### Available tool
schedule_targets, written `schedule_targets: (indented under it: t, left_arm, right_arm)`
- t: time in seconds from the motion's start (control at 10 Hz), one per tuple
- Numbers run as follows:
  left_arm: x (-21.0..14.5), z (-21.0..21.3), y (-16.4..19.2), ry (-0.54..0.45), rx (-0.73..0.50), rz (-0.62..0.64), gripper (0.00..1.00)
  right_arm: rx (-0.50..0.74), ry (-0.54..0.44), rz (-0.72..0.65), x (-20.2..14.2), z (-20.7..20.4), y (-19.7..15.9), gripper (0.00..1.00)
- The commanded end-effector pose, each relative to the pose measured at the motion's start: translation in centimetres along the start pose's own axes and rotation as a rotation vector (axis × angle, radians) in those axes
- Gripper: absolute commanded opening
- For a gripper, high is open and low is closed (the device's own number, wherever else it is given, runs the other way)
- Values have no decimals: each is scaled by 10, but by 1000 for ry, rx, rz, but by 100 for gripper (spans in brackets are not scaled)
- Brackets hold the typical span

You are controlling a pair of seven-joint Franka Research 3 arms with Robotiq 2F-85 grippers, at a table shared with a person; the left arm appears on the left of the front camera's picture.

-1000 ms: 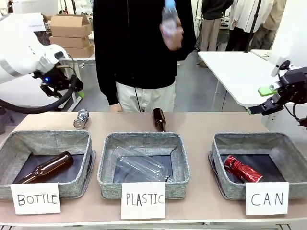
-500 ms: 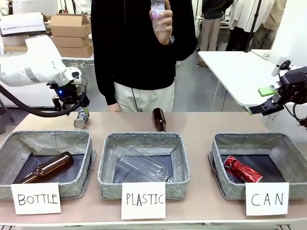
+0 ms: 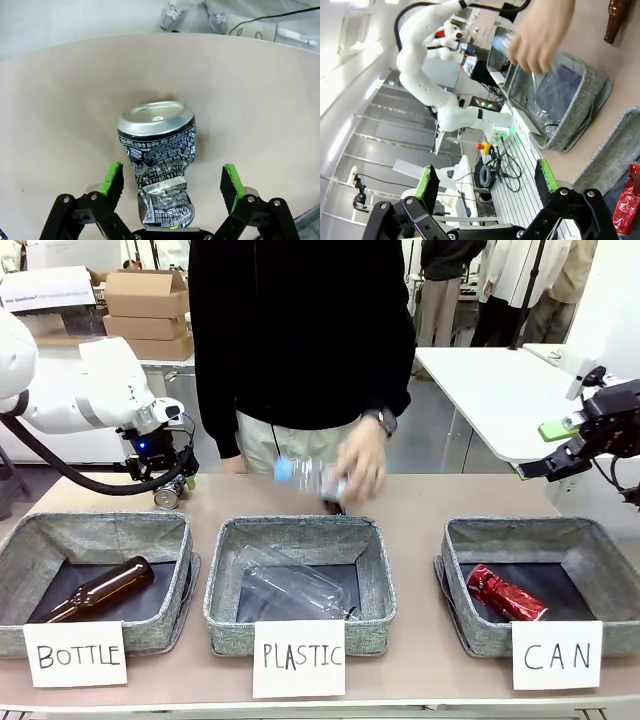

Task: Sort the can waste into the basket.
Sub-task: Pick up the can waste from the table and place it in the right Fabric basket.

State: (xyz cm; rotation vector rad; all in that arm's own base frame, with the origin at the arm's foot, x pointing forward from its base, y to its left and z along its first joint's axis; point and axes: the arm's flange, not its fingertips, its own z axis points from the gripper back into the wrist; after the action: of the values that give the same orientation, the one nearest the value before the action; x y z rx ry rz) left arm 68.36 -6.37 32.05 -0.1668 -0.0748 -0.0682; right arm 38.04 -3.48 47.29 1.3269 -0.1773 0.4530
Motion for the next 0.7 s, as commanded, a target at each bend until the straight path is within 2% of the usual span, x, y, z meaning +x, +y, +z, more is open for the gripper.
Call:
schedule_targets:
  t: [0.0, 0.1, 0.2, 0.4, 0.5, 0.6]
  left_arm:
    - [5, 0, -5, 20, 60, 34, 51]
    - [6, 0, -6, 6, 59, 35, 40]
    - [6, 1, -5, 2, 64, 37, 0]
    - [5, 1, -4, -9, 72, 38, 0]
    - [5, 2, -4, -15, 70, 39, 12]
    - [4, 3, -3, -23, 74, 42, 3]
  right_arm:
    - [-9, 0, -19, 2, 1, 5, 100]
    - [-9, 0, -19, 2, 1, 5, 100]
    - [-9, 0, -19, 2, 1, 5, 100]
    - [-9, 0, -19, 2, 1, 5, 100]
    - [-9, 0, -19, 2, 1, 5, 100]
    - [-9, 0, -19, 2, 1, 5, 100]
